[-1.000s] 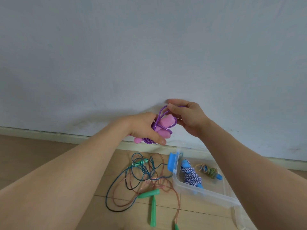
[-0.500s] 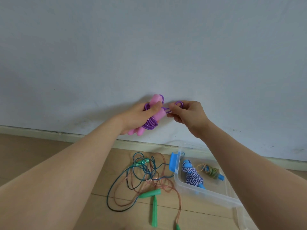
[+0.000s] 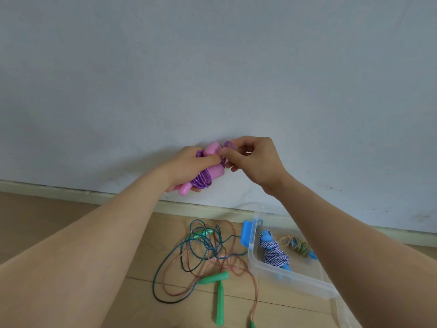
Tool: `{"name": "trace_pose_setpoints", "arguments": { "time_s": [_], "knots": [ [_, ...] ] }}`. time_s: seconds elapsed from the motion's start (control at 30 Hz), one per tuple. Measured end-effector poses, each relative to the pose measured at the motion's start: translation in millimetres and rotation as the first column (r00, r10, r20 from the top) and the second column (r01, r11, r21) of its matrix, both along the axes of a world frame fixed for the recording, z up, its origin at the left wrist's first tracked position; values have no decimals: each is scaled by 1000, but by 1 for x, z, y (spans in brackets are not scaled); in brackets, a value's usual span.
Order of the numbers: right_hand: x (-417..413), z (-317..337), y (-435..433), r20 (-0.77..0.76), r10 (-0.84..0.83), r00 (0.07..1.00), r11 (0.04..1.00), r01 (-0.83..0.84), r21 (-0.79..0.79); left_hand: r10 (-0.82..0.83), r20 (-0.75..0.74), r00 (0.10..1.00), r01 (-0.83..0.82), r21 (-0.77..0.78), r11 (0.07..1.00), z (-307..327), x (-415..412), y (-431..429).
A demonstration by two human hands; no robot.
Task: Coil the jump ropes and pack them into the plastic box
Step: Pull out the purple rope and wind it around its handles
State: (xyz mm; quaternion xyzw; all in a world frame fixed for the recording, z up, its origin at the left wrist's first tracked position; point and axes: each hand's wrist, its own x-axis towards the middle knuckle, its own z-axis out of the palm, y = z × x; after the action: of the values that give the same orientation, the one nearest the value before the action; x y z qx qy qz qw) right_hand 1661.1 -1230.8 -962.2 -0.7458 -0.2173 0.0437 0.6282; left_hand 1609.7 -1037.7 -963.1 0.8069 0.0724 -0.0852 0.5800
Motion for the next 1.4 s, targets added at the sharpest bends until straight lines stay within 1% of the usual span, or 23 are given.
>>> {"name": "trace_pose_setpoints", "arguments": {
  "time_s": [0.07,0.17,0.27,0.33,0.4,0.47,0.57,0.63,0.67,0.73,0.8,0.83,0.87,0.93,0.97,1.03,1.1,1.17,1.27,1.33,1.4],
  "knots": [
    [-2,4,2,-33,35,999,998,-33,46,-10,23,1000,10,-19,1000,0,0,2],
    [-4,7,3,-45,79,996,997,-78,27,-22,82,996,23,-13,1000,-1,1,-1],
    [-6,9,4,-103,106,989,993,-100,59,-34,99,994,35,-8,999,2,2,-4],
    [-7,7,5,-167,103,981,988,-81,133,-49,126,991,50,-5,999,9,1,-8],
    [-7,5,5,-235,76,969,976,-24,218,-49,142,989,50,-4,999,13,3,-10],
    [-6,4,4,-234,16,972,974,37,222,-56,143,988,57,-6,998,13,5,-11],
    [-3,5,0,-97,-103,990,985,115,126,4,162,987,0,-25,1000,12,6,-14],
    [-1,5,-1,34,-167,985,986,166,36,61,186,981,-54,-44,998,14,7,-14],
    [0,3,-1,114,-186,976,981,191,-35,81,201,976,-72,-53,996,14,9,-13],
    [1,-1,4,290,-157,944,956,219,-196,98,228,969,-89,-48,995,15,11,-13],
    [2,-5,10,432,-65,899,907,234,-350,105,255,961,-109,-1,994,15,11,-15],
    [2,-6,12,468,-19,883,881,236,-410,102,266,959,-114,30,993,16,10,-15],
    [3,-6,12,471,9,882,869,226,-440,93,275,957,-113,55,992,16,10,-14],
    [4,-5,7,389,5,921,892,172,-419,55,290,956,-88,102,991,16,8,-10],
    [4,-3,3,309,-6,951,922,125,-367,25,298,954,-70,142,987,18,6,-9],
    [2,2,-5,112,11,994,979,13,-204,-38,297,954,-28,214,977,20,4,-6],
    [2,6,-12,-56,65,996,997,-67,-39,-96,264,960,33,236,971,22,0,-6],
    [3,5,-18,-165,97,982,995,-97,11,-158,226,961,96,262,960,22,-4,-9],
    [1,1,-23,-236,126,963,992,-120,39,-187,158,970,147,236,961,27,-9,-16],
    [0,1,-22,-254,126,959,990,-105,93,-205,112,972,186,163,969,33,-12,-22],
    [-1,5,-19,-250,141,958,984,-106,145,-232,91,968,228,53,972,38,-14,-26]
  ]
}}
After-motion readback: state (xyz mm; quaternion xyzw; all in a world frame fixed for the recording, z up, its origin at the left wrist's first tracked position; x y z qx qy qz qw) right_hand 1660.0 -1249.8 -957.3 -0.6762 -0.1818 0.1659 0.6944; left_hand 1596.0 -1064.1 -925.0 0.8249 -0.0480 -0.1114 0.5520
